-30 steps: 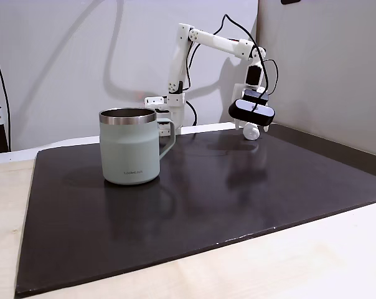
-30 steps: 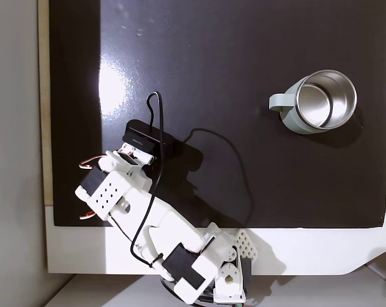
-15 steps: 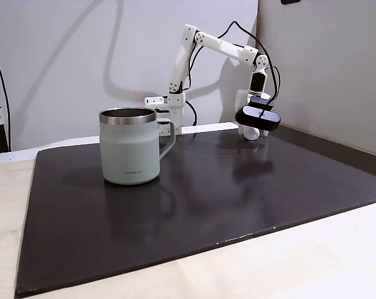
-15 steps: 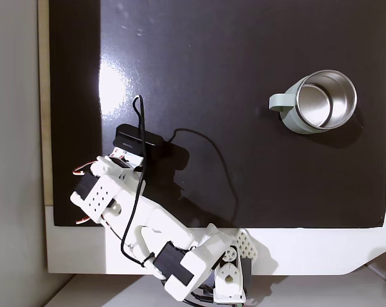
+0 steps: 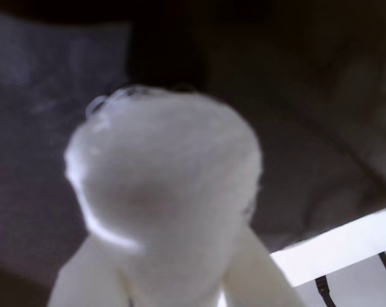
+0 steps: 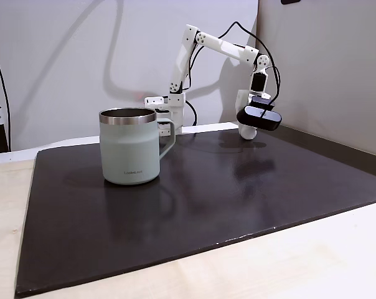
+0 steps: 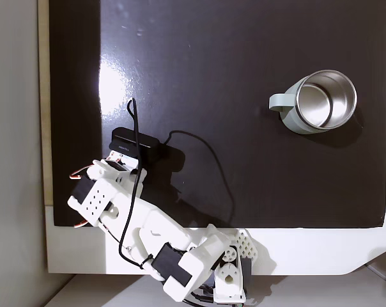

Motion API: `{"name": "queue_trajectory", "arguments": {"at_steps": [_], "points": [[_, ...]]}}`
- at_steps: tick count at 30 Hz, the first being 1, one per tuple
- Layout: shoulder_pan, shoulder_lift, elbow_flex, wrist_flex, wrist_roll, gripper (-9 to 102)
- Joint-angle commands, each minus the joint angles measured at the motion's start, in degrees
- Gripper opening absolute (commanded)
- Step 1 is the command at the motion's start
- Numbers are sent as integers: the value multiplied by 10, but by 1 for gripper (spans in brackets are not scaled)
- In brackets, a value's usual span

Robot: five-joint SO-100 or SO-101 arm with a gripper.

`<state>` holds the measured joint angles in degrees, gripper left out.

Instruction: Grasp a gauze and put it in the cup.

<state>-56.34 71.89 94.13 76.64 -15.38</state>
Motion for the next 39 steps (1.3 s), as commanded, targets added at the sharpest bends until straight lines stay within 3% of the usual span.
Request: {"name": "queue_trajectory", "arguments": {"at_steps": [1,10,26,32,39], "points": [[2,2,-12,-3,5,0],[11,25,-37,25,11,0],[111,121,-287,229,-3,0],[226,192,-309,263,-9,0],[444,236,-315,260,-52,0]]}}
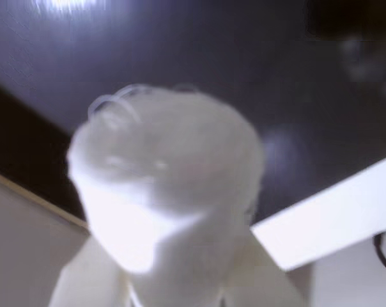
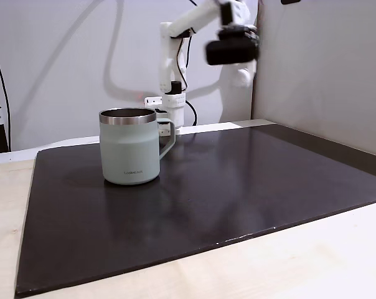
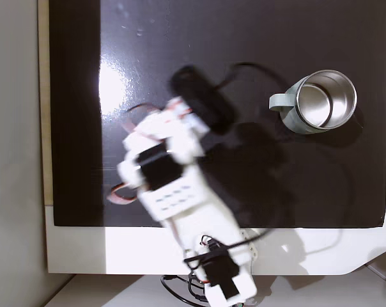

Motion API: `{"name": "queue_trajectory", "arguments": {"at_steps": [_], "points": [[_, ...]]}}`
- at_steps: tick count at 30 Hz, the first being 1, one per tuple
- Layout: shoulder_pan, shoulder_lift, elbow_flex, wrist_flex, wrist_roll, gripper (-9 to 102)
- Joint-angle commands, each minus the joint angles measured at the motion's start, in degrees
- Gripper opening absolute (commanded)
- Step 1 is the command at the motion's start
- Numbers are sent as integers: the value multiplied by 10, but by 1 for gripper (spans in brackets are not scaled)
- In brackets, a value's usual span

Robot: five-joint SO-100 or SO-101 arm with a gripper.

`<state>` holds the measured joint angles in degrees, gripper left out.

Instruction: Grasp a gauze and put it in the cup.

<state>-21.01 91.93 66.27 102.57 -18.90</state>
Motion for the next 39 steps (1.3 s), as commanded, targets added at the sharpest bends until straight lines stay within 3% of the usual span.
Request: {"name": "queue_trajectory", "arguments": {"at_steps": [1,9,16,25,36,39], "points": [[124,35,-43,-3,-23,0],[337,-42,-177,-8,-44,0],[451,-125,-305,-5,-41,0],[528,-210,-383,-2,-44,0],[533,-264,-432,1,-57,0],[529,-265,-431,4,-62,7]]}}
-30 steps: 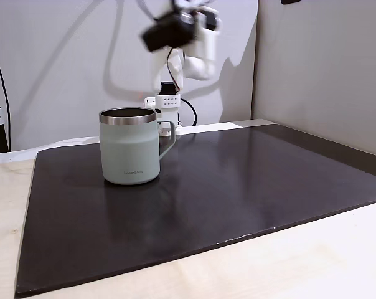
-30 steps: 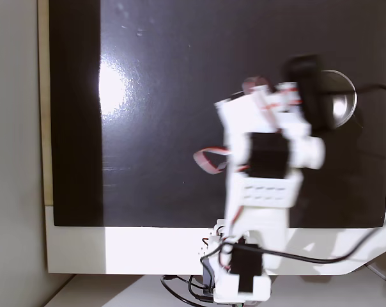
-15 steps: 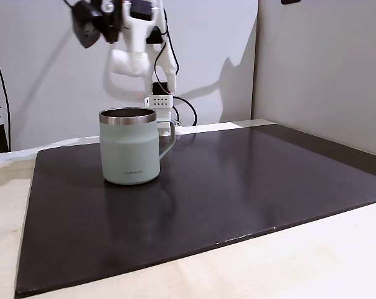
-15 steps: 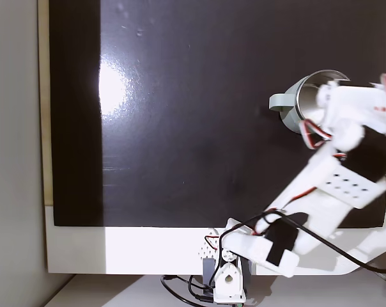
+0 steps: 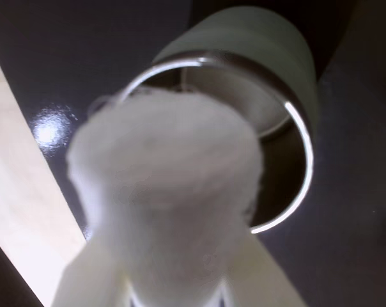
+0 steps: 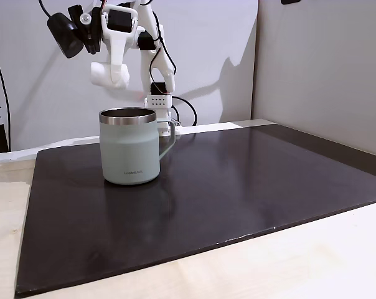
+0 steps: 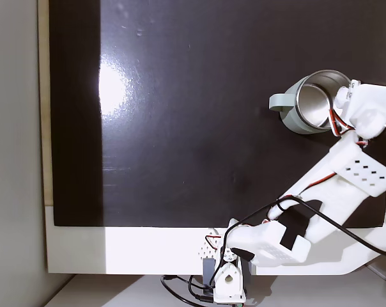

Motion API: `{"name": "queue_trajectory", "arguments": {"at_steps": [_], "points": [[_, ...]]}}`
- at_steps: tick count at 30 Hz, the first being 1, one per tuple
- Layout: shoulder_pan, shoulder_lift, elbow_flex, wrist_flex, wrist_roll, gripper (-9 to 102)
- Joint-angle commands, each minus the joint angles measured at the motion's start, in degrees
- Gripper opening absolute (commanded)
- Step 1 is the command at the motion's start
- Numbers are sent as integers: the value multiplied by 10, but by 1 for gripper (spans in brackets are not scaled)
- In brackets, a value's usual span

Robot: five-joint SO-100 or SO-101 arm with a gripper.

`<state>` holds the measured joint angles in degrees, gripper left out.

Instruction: Grasp a gauze and put it in the cup.

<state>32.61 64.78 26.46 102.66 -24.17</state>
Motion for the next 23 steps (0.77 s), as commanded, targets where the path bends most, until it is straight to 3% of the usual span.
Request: {"name": "queue_trajectory", "arguments": {"at_steps": [1,4,6,23], "points": [[-9,6,-28,4,-16,14],[-16,10,-4,4,-43,34],[-15,11,6,4,-49,41],[-9,11,9,4,-49,42]]}}
